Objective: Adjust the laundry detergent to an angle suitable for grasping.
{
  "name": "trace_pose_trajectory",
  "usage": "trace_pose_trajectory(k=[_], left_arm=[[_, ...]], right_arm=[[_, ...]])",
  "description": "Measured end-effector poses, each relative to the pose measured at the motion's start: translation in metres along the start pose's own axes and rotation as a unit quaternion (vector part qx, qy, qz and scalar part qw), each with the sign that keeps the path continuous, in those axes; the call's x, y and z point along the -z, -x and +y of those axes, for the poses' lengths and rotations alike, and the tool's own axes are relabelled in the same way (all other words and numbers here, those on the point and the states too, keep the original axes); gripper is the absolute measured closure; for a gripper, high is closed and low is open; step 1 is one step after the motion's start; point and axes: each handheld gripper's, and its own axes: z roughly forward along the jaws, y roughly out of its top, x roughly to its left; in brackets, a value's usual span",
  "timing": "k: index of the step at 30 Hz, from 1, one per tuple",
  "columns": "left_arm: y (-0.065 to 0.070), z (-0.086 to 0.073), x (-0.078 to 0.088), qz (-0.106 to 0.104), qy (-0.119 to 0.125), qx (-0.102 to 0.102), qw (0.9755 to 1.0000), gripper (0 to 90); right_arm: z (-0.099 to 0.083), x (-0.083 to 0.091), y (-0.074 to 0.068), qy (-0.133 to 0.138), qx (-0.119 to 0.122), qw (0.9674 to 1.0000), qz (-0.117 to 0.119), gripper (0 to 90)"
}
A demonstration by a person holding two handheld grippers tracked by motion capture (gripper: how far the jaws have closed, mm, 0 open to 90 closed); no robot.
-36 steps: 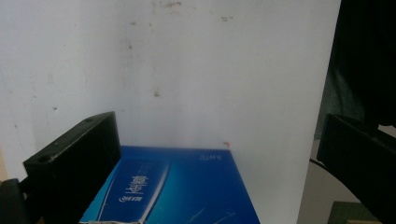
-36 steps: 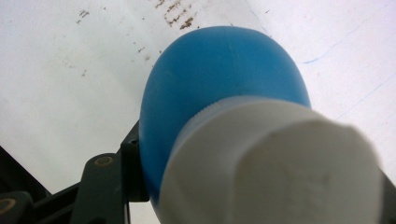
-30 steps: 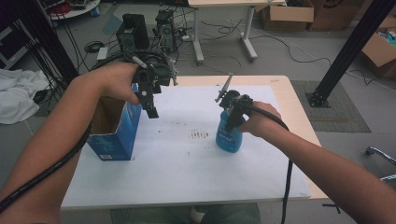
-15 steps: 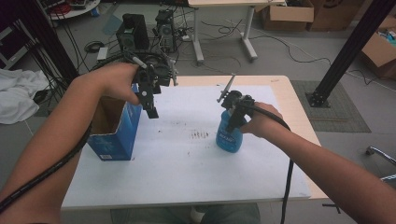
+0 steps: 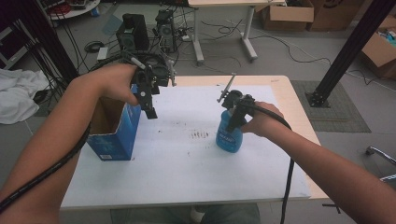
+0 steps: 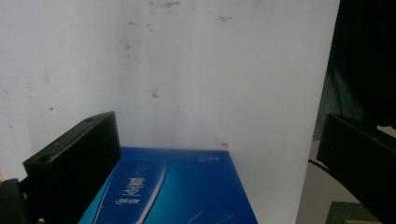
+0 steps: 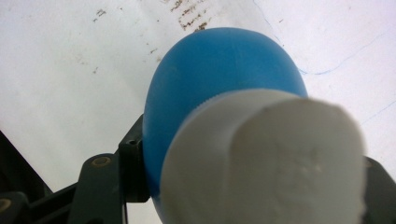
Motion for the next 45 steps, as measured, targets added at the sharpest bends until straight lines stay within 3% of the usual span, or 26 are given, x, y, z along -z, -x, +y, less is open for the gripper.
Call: trace_pose_trajectory(k=[3, 10, 12, 19, 25, 37, 45], left_arm=[[0.0, 0.0, 0.0, -0.002, 0.0, 0.002, 1.0, 0.1], [0.0, 0.0, -0.002, -0.002, 0.001, 0.001, 1.0, 0.1], [0.0, 0.0, -0.002, -0.002, 0.0, 0.003, 1.0, 0.1], [0.0, -0.001, -0.001, -0.003, -0.004, 0.004, 1.0, 0.1], [0.0, -0.002, -0.002, -0.005, -0.005, 0.006, 1.0, 0.1], [-0.001, -0.002, -0.003, -0.007, -0.01, 0.009, 0.9999, 0.1], [-0.001, -0.002, -0.003, -0.007, -0.011, 0.008, 0.9999, 0.1]], right_arm=[[0.0, 0.003, 0.0, 0.005, 0.004, 1.0, 0.003, 35.0], [-0.002, 0.009, 0.003, 0.019, 0.003, 0.9998, -0.002, 21.3], [-0.003, 0.009, 0.004, 0.017, 0.005, 0.9998, 0.003, 21.3], [-0.004, 0.014, 0.005, 0.029, 0.004, 0.9995, -0.014, 22.2], [-0.003, 0.014, 0.004, 0.024, 0.012, 0.9996, -0.007, 27.4], [-0.005, 0.017, 0.006, 0.027, 0.015, 0.9994, -0.012, 17.4], [-0.007, 0.027, 0.008, 0.037, 0.033, 0.9987, -0.014, 14.7]])
